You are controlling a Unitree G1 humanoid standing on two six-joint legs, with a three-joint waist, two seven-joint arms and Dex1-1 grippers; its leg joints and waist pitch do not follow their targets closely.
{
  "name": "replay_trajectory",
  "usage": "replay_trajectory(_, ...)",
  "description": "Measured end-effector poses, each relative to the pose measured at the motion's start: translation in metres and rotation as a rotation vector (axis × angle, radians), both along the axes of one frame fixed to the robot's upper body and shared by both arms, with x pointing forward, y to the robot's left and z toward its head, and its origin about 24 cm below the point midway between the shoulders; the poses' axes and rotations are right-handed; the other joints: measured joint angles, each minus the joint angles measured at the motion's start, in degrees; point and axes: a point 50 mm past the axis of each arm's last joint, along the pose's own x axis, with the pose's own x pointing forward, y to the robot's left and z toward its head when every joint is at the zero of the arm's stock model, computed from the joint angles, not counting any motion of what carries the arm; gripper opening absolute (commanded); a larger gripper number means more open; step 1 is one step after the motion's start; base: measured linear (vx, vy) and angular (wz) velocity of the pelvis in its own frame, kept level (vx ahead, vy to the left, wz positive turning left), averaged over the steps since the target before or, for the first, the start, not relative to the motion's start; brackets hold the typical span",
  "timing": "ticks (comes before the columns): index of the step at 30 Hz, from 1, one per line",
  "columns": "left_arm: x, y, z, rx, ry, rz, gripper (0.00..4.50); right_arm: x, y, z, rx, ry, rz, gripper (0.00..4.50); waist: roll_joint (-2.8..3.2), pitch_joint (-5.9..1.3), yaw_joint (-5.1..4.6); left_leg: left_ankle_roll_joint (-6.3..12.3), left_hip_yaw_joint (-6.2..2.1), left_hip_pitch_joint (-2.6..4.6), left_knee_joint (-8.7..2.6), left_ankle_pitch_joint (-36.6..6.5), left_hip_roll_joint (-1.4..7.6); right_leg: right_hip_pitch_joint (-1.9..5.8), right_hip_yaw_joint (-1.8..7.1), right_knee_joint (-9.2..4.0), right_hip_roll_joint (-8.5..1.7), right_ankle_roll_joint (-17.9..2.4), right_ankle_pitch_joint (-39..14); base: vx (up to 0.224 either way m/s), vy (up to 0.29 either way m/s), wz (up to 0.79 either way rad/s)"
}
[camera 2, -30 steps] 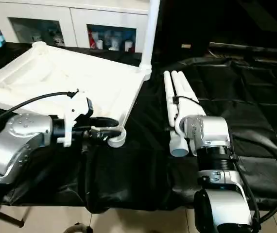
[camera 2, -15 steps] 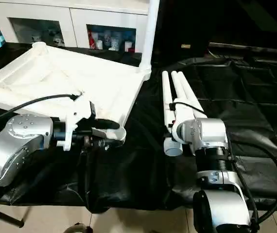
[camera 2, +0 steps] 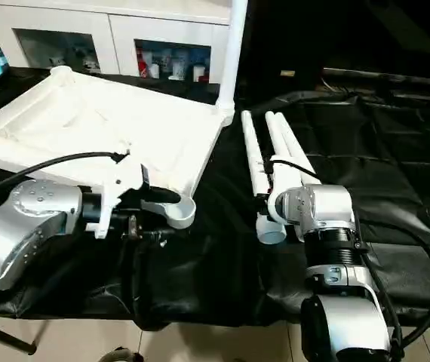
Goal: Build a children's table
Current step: Pick table leg
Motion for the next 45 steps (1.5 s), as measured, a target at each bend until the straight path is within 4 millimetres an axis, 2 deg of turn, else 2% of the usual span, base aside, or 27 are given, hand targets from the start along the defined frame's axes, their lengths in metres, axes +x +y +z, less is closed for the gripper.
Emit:
replay_trajectory(6, 0.007, 0.002, -0.001, -0.023, -0.022, 0.070, 4.50, 0.000, -0.002, 0.000, 0.035, -0.007, -0.040, 1.93, 0.02, 0.00, -0.29, 0.00, 0.01, -0.02, 0.01, 0.00, 0.00, -0.03, 0.01, 0.01, 0.00, 0.04, 0.03, 0.000, 0.000, 0.00)
replay_trajectory(10, 0.021, -0.001, 0.007, -0.114, -0.072, 0.162, 4.50, 0.004, 0.000, 0.009, 0.096, -0.128, -0.061, 1.93, 0.03, 0.00, -0.22, 0.00, 0.00, -0.06, 0.05, 0.00, 0.00, -0.05, 0.01, 0.01, 0.00, 0.03, 0.05, 0.000, 0.000, 0.00)
replay_trajectory(13, 0.045, -0.009, 0.026, -0.285, -0.098, 0.311, 4.50, 0.009, 0.008, 0.031, 0.291, -0.372, -0.041, 1.93, 0.02, 0.01, 0.09, 0.01, -0.01, -0.15, 0.14, 0.00, 0.01, -0.07, 0.00, 0.00, -0.01, 0.03, 0.09, 0.000, 0.000, 0.00)
replay_trajectory(14, 0.051, -0.013, 0.036, -0.344, -0.102, 0.346, 4.50, 0.011, 0.016, 0.044, 0.364, -0.465, 0.001, 1.93, 0.02, 0.00, 0.16, 0.02, -0.01, -0.14, 0.14, -0.01, 0.01, -0.07, 0.01, 0.00, -0.01, 0.03, 0.10, 0.000, 0.000, 0.00)
replay_trajectory(16, 0.058, -0.022, 0.048, -0.471, -0.033, 0.362, 4.50, 0.006, 0.023, 0.063, 0.494, -0.591, 0.081, 1.93, 0.02, 0.00, 0.48, 0.10, 0.00, -0.15, 0.15, -0.06, 0.00, -0.06, 0.01, -0.04, -0.02, 0.02, 0.09, 0.000, 0.000, 0.00)
replay_trajectory(18, 0.062, -0.029, 0.055, -0.583, 0.059, 0.354, 4.50, -0.004, 0.030, 0.077, 0.608, -0.695, 0.183, 1.93, 0.06, -0.01, 0.73, 0.29, 0.00, -0.18, 0.16, -0.17, 0.00, -0.07, -0.02, -0.05, -0.02, -0.02, 0.05, 0.000, 0.000, 0.00)
replay_trajectory(20, 0.064, -0.030, 0.053, -0.619, 0.109, 0.363, 4.50, -0.010, 0.037, 0.083, 0.660, -0.732, 0.254, 1.92, 0.10, -0.04, 0.72, 0.37, 0.00, -0.16, 0.16, -0.21, 0.01, -0.07, -0.05, -0.05, -0.01, -0.03, 0.05, 0.000, 0.000, 0.00)
replay_trajectory(23, 0.068, -0.033, 0.051, -0.678, 0.188, 0.381, 4.50, -0.022, 0.042, 0.083, 0.711, -0.754, 0.343, 1.91, 0.10, -0.04, 1.29, 0.38, -0.06, -0.21, 0.20, -0.19, 0.02, -0.07, -0.09, -0.05, -0.01, -0.03, 0.05, 0.000, 0.000, 0.00)
replay_trajectory(26, 0.072, -0.038, 0.066, -0.772, 0.214, 0.369, 4.50, -0.034, 0.053, 0.076, 0.752, -0.742, 0.441, 1.91, 0.11, -0.04, 1.97, 0.38, -0.13, -0.28, 0.34, -0.19, 0.01, -0.05, -0.10, -0.06, -0.03, -0.01, 0.07, 0.000, 0.000, 0.00)
replay_trajectory(30, 0.072, -0.042, 0.078, -0.834, 0.243, 0.340, 4.50, -0.038, 0.065, 0.074, 0.754, -0.734, 0.513, 1.91, 0.15, -0.04, 2.64, 0.37, -0.14, -0.25, 0.39, -0.19, 0.01, 0.00, -0.10, -0.05, -0.04, 0.00, 0.10, 0.000, 0.000, 0.00)
replay_trajectory(37, 0.066, -0.040, 0.080, -0.861, 0.285, 0.310, 4.50, -0.037, 0.064, 0.072, 0.694, -0.743, 0.538, 1.91, 0.11, -0.03, 2.85, 0.37, -0.18, -0.29, 0.39, -0.20, 0.01, 0.00, -0.12, -0.07, -0.04, 0.01, 0.09, 0.000, 0.000, 0.00)
replay_trajectory(39, 0.065, -0.040, 0.079, -0.847, 0.281, 0.318, 4.23, -0.037, 0.065, 0.072, 0.686, -0.739, 0.545, 1.91, 0.10, -0.02, 2.84, 0.38, -0.19, -0.30, 0.39, -0.20, 0.01, 0.00, -0.12, -0.09, -0.04, 0.01, 0.09, 0.000, 0.000, 0.00)
replay_trajectory(42, 0.066, -0.041, 0.074, -0.797, 0.272, 0.357, 4.12, -0.036, 0.065, 0.072, 0.660, -0.742, 0.561, 1.91, 0.07, -0.01, 2.81, 0.37, -0.19, -0.30, 0.39, -0.19, 0.01, 0.00, -0.12, -0.08, -0.04, 0.02, 0.10, 0.000, 0.000, 0.00)
replay_trajectory(45, 0.065, -0.041, 0.067, -0.763, 0.275, 0.390, 3.80, -0.036, 0.067, 0.070, 0.635, -0.742, 0.572, 1.91, 0.07, -0.01, 2.75, 0.37, -0.19, -0.30, 0.39, -0.19, 0.01, -0.01, -0.12, -0.08, -0.04, 0.03, 0.09, 0.000, 0.000, 0.00)
